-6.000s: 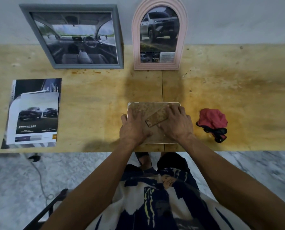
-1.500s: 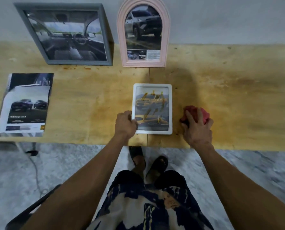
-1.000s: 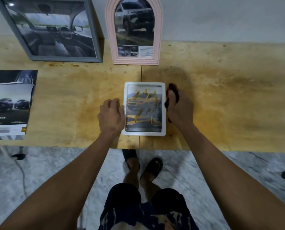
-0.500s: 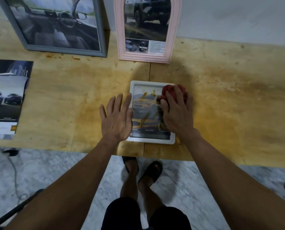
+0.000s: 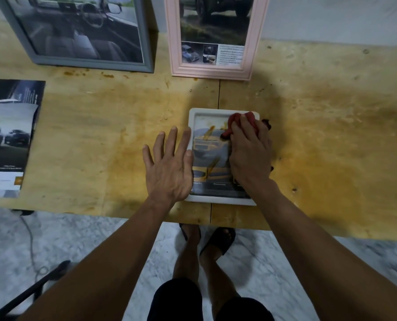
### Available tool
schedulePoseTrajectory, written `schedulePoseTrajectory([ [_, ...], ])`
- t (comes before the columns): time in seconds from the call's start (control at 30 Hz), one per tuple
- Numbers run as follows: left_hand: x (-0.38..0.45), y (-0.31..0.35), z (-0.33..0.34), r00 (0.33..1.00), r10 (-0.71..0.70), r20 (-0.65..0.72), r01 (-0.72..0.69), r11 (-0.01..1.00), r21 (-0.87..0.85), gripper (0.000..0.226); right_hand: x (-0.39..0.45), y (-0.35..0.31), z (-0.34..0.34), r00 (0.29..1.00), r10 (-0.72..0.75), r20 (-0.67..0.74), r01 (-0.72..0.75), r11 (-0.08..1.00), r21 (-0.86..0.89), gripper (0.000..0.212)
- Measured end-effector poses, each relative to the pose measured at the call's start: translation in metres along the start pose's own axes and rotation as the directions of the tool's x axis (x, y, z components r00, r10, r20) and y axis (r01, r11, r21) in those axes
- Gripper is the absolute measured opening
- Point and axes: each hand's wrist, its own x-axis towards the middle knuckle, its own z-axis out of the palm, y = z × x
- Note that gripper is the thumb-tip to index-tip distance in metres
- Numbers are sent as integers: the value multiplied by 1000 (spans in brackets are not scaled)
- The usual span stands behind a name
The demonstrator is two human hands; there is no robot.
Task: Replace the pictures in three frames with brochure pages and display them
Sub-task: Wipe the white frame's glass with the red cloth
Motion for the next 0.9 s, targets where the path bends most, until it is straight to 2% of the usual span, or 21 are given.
schedulePoseTrajectory([
  [0.07,0,0,0,1000,0,0,0,1000,3,52,3,-5,-2,1000,-13,23,13,1000,3,49],
  [0.17,0,0,-1,1000,-4,16,3,1000,6,52,7,-22,-2,992,-107,63,107,994,6,50],
  [0.33,1,-1,-2,1000,-15,24,15,1000,-5,52,12,-51,-8,976,-163,146,139,977,161,41],
  [0.43,2,-1,-1,999,-19,36,20,999,-27,52,9,-58,-11,955,-206,212,168,969,183,41],
  [0.7,1,-1,-4,999,-9,45,11,999,-51,53,-58,-56,-8,949,-259,177,216,949,231,34],
  [0.9,1,-1,-3,1000,-8,30,10,998,-68,54,-84,-44,-28,924,-355,140,315,916,249,22],
])
